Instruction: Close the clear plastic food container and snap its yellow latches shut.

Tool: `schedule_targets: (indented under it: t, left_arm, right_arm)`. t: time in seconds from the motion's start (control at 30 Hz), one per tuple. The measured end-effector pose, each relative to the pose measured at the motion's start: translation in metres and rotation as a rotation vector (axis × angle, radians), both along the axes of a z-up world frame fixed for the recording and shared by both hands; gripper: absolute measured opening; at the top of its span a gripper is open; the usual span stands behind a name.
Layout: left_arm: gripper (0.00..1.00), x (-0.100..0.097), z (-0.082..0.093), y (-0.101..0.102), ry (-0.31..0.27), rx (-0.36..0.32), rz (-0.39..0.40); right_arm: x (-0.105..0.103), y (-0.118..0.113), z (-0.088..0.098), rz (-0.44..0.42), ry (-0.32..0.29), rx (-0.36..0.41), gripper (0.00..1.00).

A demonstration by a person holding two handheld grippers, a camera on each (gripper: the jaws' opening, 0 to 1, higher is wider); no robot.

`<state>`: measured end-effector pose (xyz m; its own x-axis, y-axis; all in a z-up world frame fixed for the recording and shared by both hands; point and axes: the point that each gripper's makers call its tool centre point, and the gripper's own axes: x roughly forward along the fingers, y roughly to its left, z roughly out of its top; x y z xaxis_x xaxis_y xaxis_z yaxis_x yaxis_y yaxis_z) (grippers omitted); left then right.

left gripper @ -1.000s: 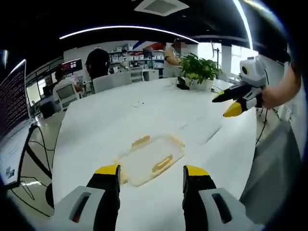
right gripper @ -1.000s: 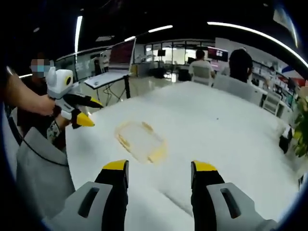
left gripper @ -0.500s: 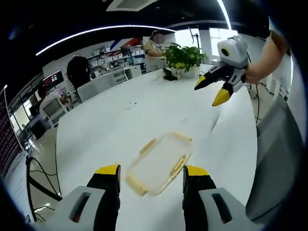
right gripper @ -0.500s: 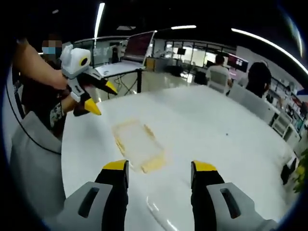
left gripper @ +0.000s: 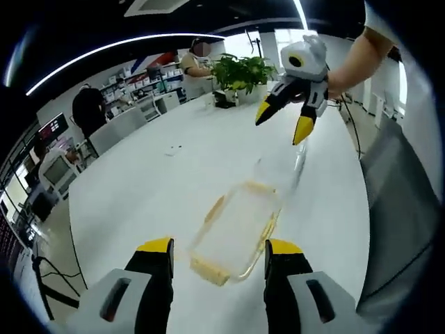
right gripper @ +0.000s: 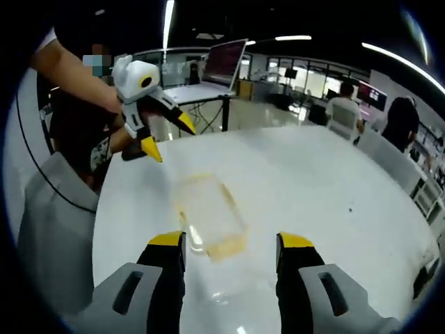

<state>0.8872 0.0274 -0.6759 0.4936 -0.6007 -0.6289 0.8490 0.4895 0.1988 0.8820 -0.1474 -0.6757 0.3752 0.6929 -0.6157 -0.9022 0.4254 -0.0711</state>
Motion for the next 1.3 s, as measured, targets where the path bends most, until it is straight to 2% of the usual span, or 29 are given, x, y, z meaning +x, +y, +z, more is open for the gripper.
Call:
schedule_targets:
  t: [0.17,0.2,0.27,0.4,0.5,0.63,0.9,1.3]
  left_arm:
    - [0.47,0.0,-0.009,-0.005,0.036,0.05,-0.108]
    - [0.47,-0.004,-0.012,-0.009,0.062,0.053,-0.148]
    - [0.47,-0.007,-0.015,-0.011,0.075,0.069,-0.201]
    - [0.48,-0.01,-0.027,-0.008,0.124,0.109,-0.27]
    - [0.47,-0.006,-0.04,0.0,0.133,0.179,-0.335]
    - [0.48,-0.002,-0.051,0.003,0.143,0.207,-0.392]
    - [0.51,0.011,-0.067,0.012,0.172,0.226,-0.41]
    - [0.52,0.014,-0.09,0.01,0.209,0.257,-0.452]
  right_arm:
    - [0.003,0.009,-0.011,0.091,0.004,-0.056,0.49]
    - [0.002,0.013,-0.014,0.117,0.021,-0.062,0.49]
    - [0.0,0.015,-0.023,0.165,0.04,-0.095,0.5]
    - [-0.002,0.021,-0.035,0.23,0.06,-0.126,0.5]
    - [-0.003,0.023,-0.045,0.276,0.08,-0.154,0.51]
    - [0.001,0.025,-0.056,0.304,0.094,-0.19,0.51]
    - [0.01,0.031,-0.075,0.336,0.134,-0.227,0.51]
    - [0.006,0.026,-0.103,0.382,0.202,-0.319,0.53]
